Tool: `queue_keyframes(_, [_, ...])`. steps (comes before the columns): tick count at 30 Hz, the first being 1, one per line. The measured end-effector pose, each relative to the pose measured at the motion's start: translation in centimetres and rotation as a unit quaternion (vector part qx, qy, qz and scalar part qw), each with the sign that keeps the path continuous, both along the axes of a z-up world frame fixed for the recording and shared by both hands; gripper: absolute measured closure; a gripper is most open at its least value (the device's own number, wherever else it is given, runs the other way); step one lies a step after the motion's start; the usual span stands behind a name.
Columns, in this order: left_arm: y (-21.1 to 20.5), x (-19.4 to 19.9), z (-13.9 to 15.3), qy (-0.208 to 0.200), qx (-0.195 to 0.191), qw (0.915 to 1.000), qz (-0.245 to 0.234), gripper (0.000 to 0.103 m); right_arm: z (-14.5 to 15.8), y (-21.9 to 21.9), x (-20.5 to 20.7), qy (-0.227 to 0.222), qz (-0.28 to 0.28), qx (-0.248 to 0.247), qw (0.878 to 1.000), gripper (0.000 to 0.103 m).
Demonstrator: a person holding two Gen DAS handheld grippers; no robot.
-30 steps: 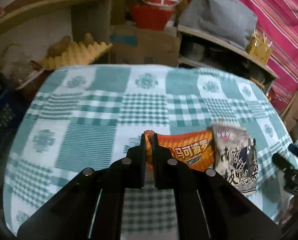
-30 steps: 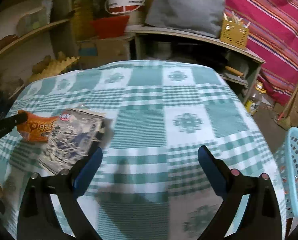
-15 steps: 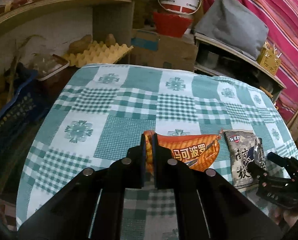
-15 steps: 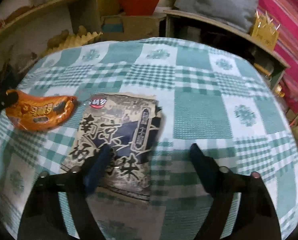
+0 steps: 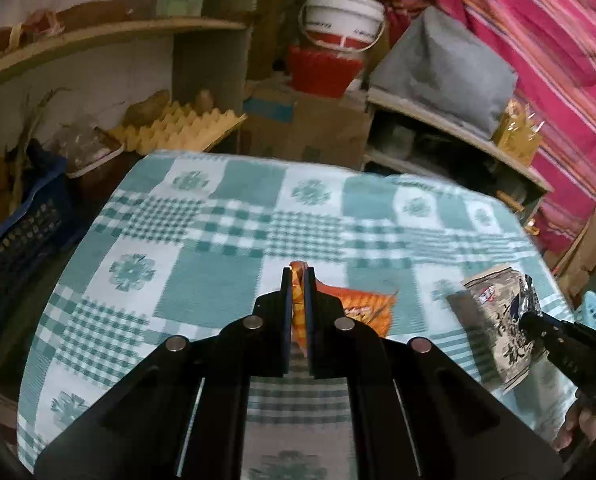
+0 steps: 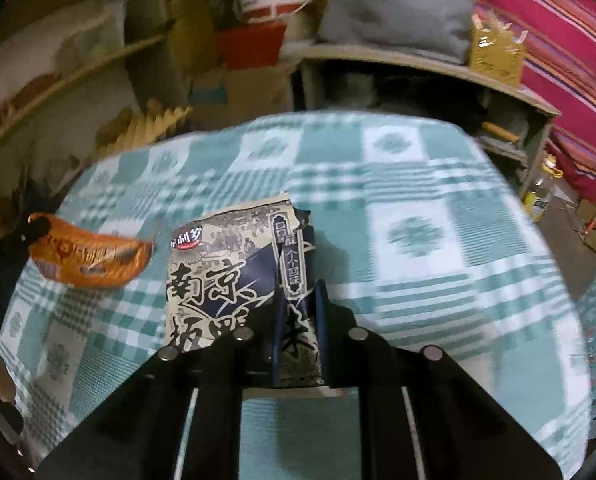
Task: Collect trash
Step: 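Carry both snack bags over the blue basket and open both tools to drop them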
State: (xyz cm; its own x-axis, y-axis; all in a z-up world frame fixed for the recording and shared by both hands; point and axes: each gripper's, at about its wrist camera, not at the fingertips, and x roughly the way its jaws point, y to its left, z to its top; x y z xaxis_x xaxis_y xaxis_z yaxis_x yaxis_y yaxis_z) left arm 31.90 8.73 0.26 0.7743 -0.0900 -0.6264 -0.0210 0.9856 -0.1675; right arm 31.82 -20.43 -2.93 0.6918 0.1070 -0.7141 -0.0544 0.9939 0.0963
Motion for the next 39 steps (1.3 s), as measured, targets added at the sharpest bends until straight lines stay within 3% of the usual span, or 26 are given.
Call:
queue_keyframes(8, [-5.6, -1.4, 3.1, -0.038, -0.019, 0.9978, -0.051, 0.099, 3.5, -8.8, -3.0, -0.039, -0.068, -0.01, 0.997, 0.088])
queue_keyframes(13, [-11.3, -1.9, 4.7, -0.051, -0.002, 0.9943, -0.093, 0.099, 4.9, -16.0, -5.0, -0.053, -0.126, -0.016, 0.99, 0.088])
queue_keyframes(21, [-21.5, -3.5, 7.2, -0.076, -0.032, 0.9826, -0.167, 0.099, 6.2, -26.0, -9.7, -0.071, -0.208, -0.01, 0.975, 0.088])
queue_keyframes(33, [-37.3, -6.6, 6.7, -0.065, -0.05, 0.9578, -0.275, 0.099, 5.2, -35.7, -15.2, -0.069, -0.292, -0.007, 0.954, 0.088])
queue_keyframes(39, [-43.8, -8.2, 5.0, -0.056, -0.029, 0.946, -0.318, 0.099, 4.7, -38.7, -17.1, -0.071, -0.316, 0.009, 0.946, 0.088])
